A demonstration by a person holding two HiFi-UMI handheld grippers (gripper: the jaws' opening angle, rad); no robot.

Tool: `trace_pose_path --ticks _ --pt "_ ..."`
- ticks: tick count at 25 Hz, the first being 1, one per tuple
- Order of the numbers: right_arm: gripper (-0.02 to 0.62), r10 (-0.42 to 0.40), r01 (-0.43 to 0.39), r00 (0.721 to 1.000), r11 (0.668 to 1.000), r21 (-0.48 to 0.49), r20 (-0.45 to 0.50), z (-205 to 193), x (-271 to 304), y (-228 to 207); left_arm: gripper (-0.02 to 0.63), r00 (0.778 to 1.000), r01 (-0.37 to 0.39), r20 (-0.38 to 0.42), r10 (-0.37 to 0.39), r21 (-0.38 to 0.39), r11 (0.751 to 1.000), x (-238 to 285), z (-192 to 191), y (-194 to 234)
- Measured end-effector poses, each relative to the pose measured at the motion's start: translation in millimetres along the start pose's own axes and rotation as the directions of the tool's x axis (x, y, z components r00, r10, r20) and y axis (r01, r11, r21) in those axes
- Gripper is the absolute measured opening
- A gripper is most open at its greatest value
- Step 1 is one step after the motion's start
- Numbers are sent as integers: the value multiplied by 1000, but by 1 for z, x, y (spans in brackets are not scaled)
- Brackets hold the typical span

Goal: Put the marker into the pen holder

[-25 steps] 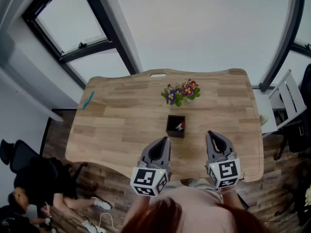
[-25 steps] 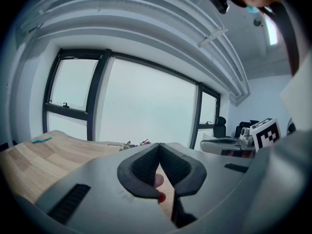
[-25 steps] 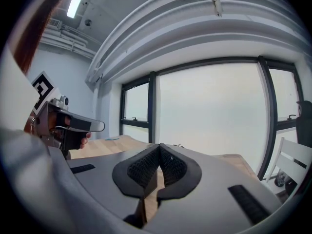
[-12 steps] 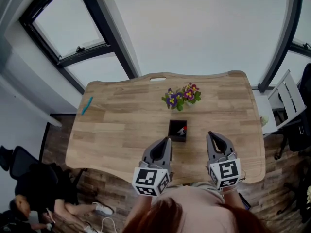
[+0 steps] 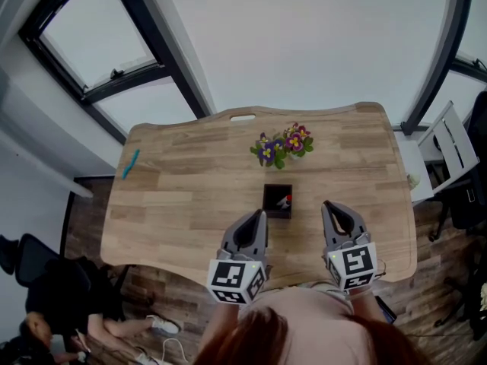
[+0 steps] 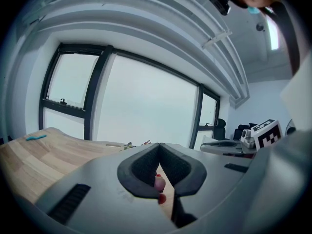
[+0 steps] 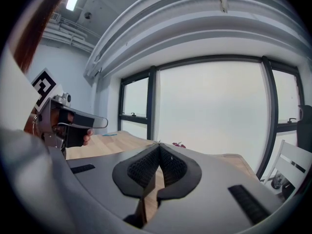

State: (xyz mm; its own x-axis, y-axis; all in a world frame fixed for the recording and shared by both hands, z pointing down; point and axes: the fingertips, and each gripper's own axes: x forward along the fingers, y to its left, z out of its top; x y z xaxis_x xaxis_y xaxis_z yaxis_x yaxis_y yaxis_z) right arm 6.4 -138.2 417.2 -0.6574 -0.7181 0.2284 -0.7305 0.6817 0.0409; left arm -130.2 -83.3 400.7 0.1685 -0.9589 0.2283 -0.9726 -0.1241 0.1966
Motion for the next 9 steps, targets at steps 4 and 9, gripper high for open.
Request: trace_pose_path --ticks 4,9 --pt "0 8 -8 1000 1000 -6 -15 -5 4 4 2 1000 -4 -3 4 -9 1000 0 -5 2" --pt "0 29 -30 999 999 -11 -26 -8 12 12 2 1000 -3 -6 3 -20 1000 3 -10 7"
